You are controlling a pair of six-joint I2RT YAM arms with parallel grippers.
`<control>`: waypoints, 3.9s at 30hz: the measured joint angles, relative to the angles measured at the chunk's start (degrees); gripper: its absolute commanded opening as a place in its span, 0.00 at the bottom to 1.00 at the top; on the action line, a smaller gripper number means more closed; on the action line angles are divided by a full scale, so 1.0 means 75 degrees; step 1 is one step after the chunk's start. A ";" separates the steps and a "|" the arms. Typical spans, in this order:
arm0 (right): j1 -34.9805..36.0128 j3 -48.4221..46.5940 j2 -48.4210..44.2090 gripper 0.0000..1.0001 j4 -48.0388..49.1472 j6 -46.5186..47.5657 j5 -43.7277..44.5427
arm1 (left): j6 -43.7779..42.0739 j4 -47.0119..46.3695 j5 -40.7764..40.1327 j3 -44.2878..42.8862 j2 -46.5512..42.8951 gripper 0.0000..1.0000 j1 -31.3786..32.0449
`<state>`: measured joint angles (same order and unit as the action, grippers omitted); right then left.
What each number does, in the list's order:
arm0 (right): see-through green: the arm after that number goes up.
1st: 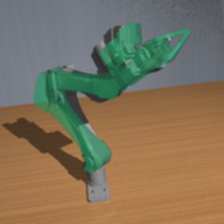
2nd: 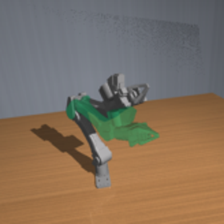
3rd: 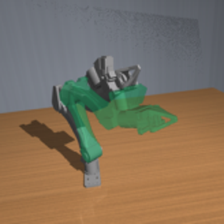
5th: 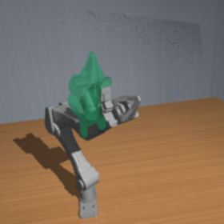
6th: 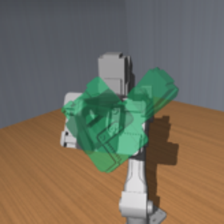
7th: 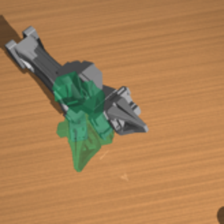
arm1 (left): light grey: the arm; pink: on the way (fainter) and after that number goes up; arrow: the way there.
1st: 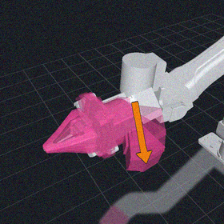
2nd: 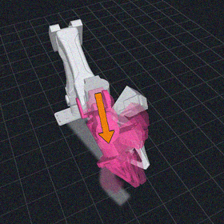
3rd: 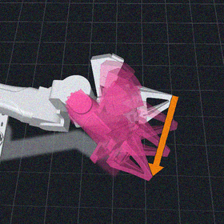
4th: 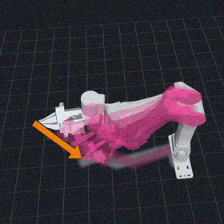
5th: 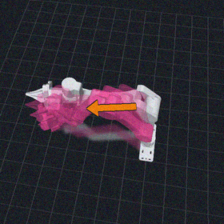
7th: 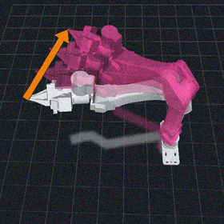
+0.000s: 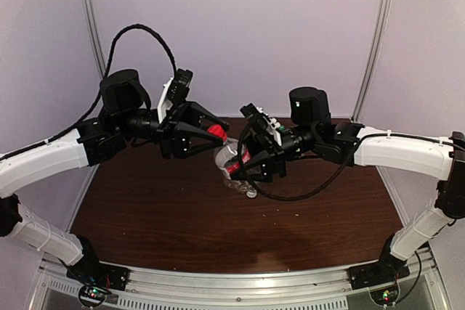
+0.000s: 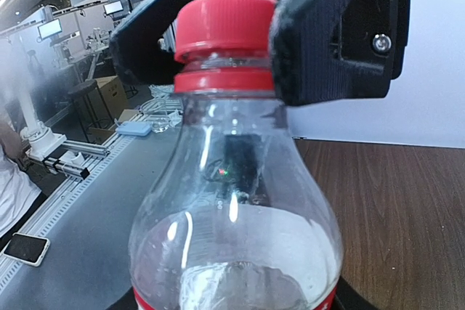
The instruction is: Unscrew the bottle caps
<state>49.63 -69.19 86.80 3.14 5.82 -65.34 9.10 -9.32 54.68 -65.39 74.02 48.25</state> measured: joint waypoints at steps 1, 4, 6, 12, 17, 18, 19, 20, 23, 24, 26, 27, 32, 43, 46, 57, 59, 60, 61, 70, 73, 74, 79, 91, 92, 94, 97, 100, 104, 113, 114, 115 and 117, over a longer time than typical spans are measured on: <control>0.0000 0.0000 0.0000 0.54 0.0000 -0.0003 -0.0020 | 0.0012 -0.0020 -0.0003 0.0000 0.0012 0.38 -0.0006; -0.0006 0.0000 0.0000 0.53 0.0000 -0.0003 -0.0044 | 0.0076 -0.0076 -0.0015 0.0000 0.0041 0.33 -0.0026; -0.0015 0.0000 0.0000 0.52 -0.0012 -0.0023 -0.0041 | 0.0108 -0.0111 -0.0076 0.0000 0.0044 0.29 -0.0035; -0.0073 0.0000 -0.0020 0.50 -0.0038 -0.0082 0.0391 | 0.0248 -0.0152 -0.0533 0.0000 0.0041 0.20 -0.0044; -0.0108 0.0003 -0.0198 0.49 -0.0061 -0.0020 0.1778 | 0.0758 0.0154 -0.2028 -0.0143 0.0015 0.11 -0.0070; -0.0108 0.0006 -0.0245 0.48 -0.0044 -0.0017 0.2224 | 0.0912 0.0227 -0.2457 -0.0189 0.0015 0.11 -0.0055; -0.0093 0.0020 -0.0277 0.48 -0.0006 -0.0023 0.2669 | 0.1055 0.0283 -0.2804 -0.0219 0.0015 0.11 -0.0032; -0.0061 0.0044 -0.0294 0.48 0.0067 -0.0017 0.3098 | 0.1204 0.0347 -0.3267 -0.0251 0.0015 0.11 0.0015; 0.0093 0.0195 -0.0329 0.48 0.0364 0.0017 0.4229 | 0.1606 0.0676 -0.4436 -0.0425 0.0058 0.12 0.0192; 0.0166 0.0259 -0.0347 0.48 0.0469 0.0032 0.4610 | 0.1725 0.0772 -0.4747 -0.0498 0.0096 0.13 0.0227; 0.0283 0.0385 -0.0382 0.48 0.0647 0.0052 0.5254 | 0.1935 0.0880 -0.5199 -0.0618 0.0210 0.18 0.0280; 0.0326 0.0443 -0.0393 0.48 0.0720 0.0061 0.5540 | 0.1993 0.0889 -0.5330 -0.0641 0.0254 0.21 0.0291; 0.0414 0.0595 -0.0399 0.50 0.0839 0.0172 0.6158 | 0.2192 0.0968 -0.5683 -0.0685 0.0376 0.40 0.0318; 0.0262 0.0682 -0.0638 0.55 0.0731 0.0262 0.5654 | 0.1343 0.1064 -0.5587 -0.0542 -0.0201 0.82 0.0306; 0.0233 0.0670 -0.0647 0.56 0.0501 0.0376 0.4983 | 0.0895 0.1099 -0.5053 -0.0466 -0.0463 0.85 0.0224; 0.0131 0.0096 -0.0385 0.57 -0.0192 0.0431 0.1810 | -0.0050 0.1020 -0.2031 -0.0277 -0.0804 0.81 -0.0044; 0.0105 -0.0029 -0.0283 0.57 -0.0219 0.0385 0.1381 | -0.0087 0.0970 -0.1574 -0.0265 -0.0743 0.74 -0.0041; 0.0096 -0.0093 -0.0221 0.57 -0.0230 0.0370 0.1174 | -0.0093 0.0927 -0.1378 -0.0265 -0.0691 0.70 -0.0044; 0.0090 -0.0143 -0.0160 0.57 -0.0230 0.0347 0.1005 | -0.0090 0.0892 -0.1218 -0.0265 -0.0629 0.66 -0.0044; 0.0047 -0.0213 0.0015 0.56 -0.0274 0.0181 0.0388 | -0.0064 0.0796 -0.0504 -0.0265 -0.0187 0.39 -0.0044; 0.0044 -0.0213 0.0015 0.56 -0.0277 0.0175 0.0306 | -0.0052 0.0772 -0.0458 -0.0265 -0.0184 0.32 -0.0044; 0.0044 -0.0213 0.0015 0.56 -0.0277 0.0172 0.0303 | -0.0038 0.0734 -0.0460 -0.0265 -0.0184 0.30 -0.0044; 0.0020 -0.0213 0.0015 0.54 -0.0251 0.0160 0.0385 | 0.0026 0.0670 -0.0580 -0.0265 -0.0184 0.22 -0.0052; 0.0061 0.0073 -0.0297 0.52 0.0172 0.0154 0.3555 | 0.1542 0.0597 -0.3628 -0.0268 -0.0137 0.15 0.0023; 0.0099 0.0137 -0.0309 0.52 0.0265 0.0160 0.3856 | 0.1667 0.0612 -0.3990 -0.0274 -0.0108 0.15 0.0085; 0.0221 0.0312 -0.0347 0.52 0.0498 0.0195 0.4657 | 0.1845 0.0688 -0.4593 -0.0332 -0.0020 0.16 0.0169; 0.0437 0.0507 -0.0367 0.52 0.0807 0.0274 0.5799 | 0.2098 0.0793 -0.5298 -0.0510 0.0192 0.20 0.0233; 0.0618 0.0656 -0.0370 0.52 0.1008 0.0408 0.6691 | 0.2270 0.0828 -0.5750 -0.0606 0.0358 0.26 0.0280; 0.0723 0.0758 -0.0370 0.53 0.1090 0.0513 0.7335 | 0.2378 0.0854 -0.5995 -0.0612 0.0431 0.38 0.0318; 0.0743 0.0863 -0.0530 0.54 0.1046 0.0679 0.7131 | 0.2031 0.0868 -0.5986 -0.0612 0.0402 0.71 0.0300; 0.0740 0.0903 -0.0589 0.54 0.1014 0.0720 0.7006 | 0.1967 0.0889 -0.5898 -0.0612 0.0370 0.74 0.0286; 0.0731 0.0933 -0.0659 0.54 0.0947 0.0752 0.6849 | 0.1862 0.0915 -0.5794 -0.0609 0.0321 0.78 0.0277; 0.0688 0.0944 -0.0764 0.55 0.0836 0.0799 0.6528 | 0.1667 0.0930 -0.5569 -0.0577 0.0184 0.83 0.0259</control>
<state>54.78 -62.11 81.08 9.41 11.81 -16.38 21.61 -2.35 12.91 -69.71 75.40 50.19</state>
